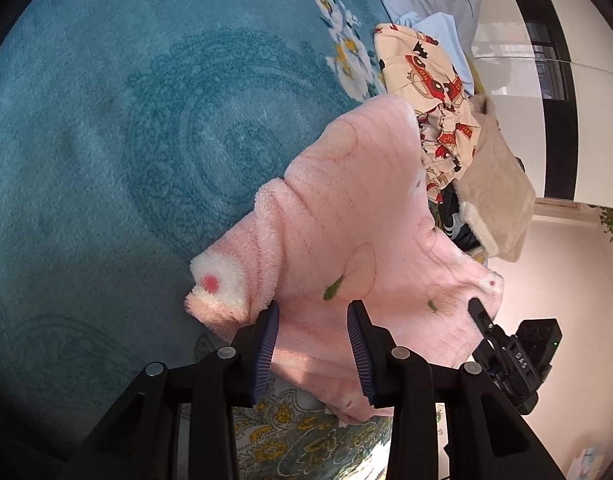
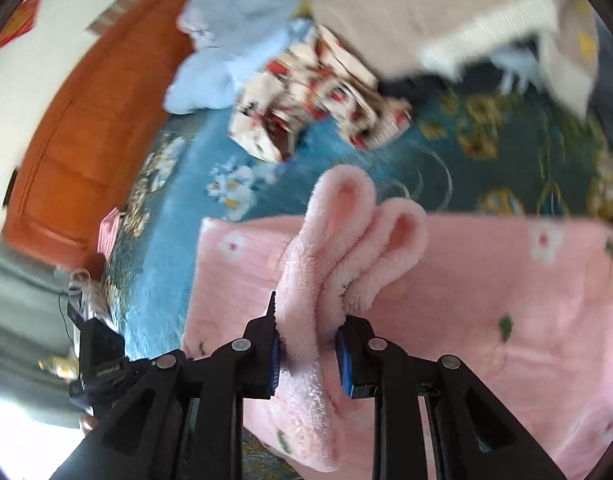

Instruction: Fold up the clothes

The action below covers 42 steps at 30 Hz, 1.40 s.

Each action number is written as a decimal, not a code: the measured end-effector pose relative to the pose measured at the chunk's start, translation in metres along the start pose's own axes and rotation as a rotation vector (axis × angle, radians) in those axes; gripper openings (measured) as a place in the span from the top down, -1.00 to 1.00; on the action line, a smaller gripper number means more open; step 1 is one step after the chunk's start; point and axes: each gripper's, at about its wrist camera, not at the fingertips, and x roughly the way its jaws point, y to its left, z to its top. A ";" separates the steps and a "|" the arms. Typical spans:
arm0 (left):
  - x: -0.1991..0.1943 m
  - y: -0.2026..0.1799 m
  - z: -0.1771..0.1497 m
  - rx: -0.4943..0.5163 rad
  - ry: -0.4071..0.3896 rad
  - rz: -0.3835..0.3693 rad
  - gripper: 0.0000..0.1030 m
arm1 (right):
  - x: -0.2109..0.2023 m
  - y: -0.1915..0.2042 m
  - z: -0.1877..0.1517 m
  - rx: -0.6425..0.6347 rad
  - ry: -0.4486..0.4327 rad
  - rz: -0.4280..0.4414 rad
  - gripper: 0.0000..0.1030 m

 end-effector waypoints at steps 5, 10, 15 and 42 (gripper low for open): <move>-0.004 0.002 -0.002 -0.011 -0.002 -0.016 0.24 | 0.041 -0.058 -0.017 0.178 0.169 -0.129 0.53; -0.006 -0.006 -0.004 0.023 -0.012 0.004 0.24 | 0.027 -0.063 -0.020 0.204 0.134 -0.100 0.40; -0.014 -0.027 -0.013 0.121 -0.055 0.054 0.23 | -0.019 -0.079 -0.014 0.174 0.099 -0.188 0.35; 0.062 -0.068 -0.035 0.207 0.142 -0.003 0.22 | -0.150 -0.249 -0.169 0.973 -0.223 -0.278 -0.59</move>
